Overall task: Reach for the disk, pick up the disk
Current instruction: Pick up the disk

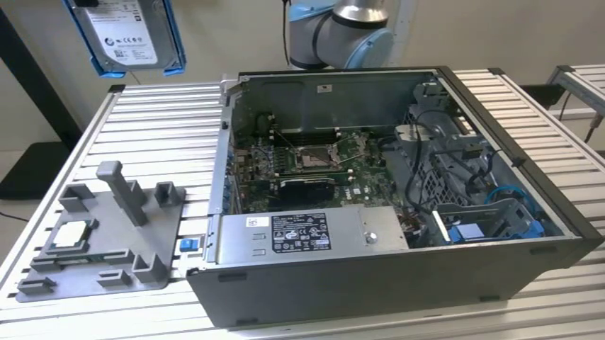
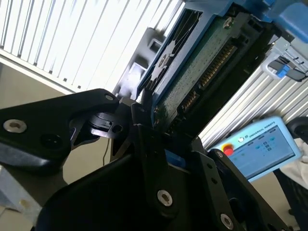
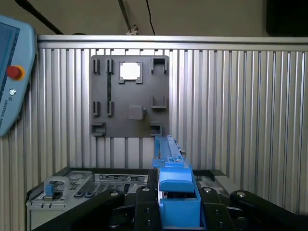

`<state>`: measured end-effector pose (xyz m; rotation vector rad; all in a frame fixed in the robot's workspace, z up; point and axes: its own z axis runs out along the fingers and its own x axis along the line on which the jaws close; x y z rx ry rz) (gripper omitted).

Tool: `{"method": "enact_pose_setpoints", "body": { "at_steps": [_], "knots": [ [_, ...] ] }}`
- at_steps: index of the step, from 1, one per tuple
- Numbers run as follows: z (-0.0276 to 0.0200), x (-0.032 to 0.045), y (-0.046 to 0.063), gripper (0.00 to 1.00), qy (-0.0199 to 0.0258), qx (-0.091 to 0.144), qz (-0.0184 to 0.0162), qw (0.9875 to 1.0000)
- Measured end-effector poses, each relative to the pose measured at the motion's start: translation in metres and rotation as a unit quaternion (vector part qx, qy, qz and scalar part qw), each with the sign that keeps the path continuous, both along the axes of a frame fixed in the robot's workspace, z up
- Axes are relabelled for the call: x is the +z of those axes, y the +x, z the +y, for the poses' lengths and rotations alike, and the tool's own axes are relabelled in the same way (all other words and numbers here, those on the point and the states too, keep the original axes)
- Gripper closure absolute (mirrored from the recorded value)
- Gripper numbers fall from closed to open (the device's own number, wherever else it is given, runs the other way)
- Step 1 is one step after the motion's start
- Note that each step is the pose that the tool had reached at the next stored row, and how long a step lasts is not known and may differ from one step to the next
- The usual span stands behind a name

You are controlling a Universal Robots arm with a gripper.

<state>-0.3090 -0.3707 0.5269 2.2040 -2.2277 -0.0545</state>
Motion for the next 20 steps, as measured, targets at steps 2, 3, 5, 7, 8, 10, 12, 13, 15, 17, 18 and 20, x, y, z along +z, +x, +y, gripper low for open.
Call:
{"method": "enact_pose_setpoints", "body": {
  "at_steps": [2, 3, 5, 7, 8, 10, 12, 13, 15, 17, 18, 20],
  "knots": [
    [0.0000, 0.0000, 0.005, 1.00, 0.0000, 0.000, 0.0000, 1.0000],
    [0.0000, 0.0000, 0.007, 1.00, 0.0000, 0.000, 0.0000, 1.0000],
    [0.0000, 0.0000, 0.012, 1.00, 0.0000, 0.000, 0.0000, 1.0000],
    [0.0000, 0.0000, 0.017, 1.00, 0.0000, 0.000, 0.0000, 1.0000],
    [0.0000, 0.0000, 0.020, 1.00, 0.0000, 0.000, 0.0000, 1.0000],
    [0.0000, 0.0000, 0.025, 1.00, 0.0000, 0.000, 0.0000, 1.0000],
    [0.0000, 0.0000, 0.030, 1.00, 0.0000, 0.000, 0.0000, 1.0000],
    [0.0000, 0.0000, 0.033, 1.00, 0.0000, 0.000, 0.0000, 1.0000],
    [0.0000, 0.0000, 0.038, 1.00, 0.0000, 0.000, 0.0000, 1.0000],
    [0.0000, 0.0000, 0.044, 1.00, 0.0000, 0.000, 0.0000, 1.0000],
    [0.0000, 0.0000, 0.047, 1.00, 0.0000, 0.000, 0.0000, 1.0000],
    [0.0000, 0.0000, 0.052, 1.00, 0.0000, 0.000, 0.0000, 1.0000]
  ]
}}
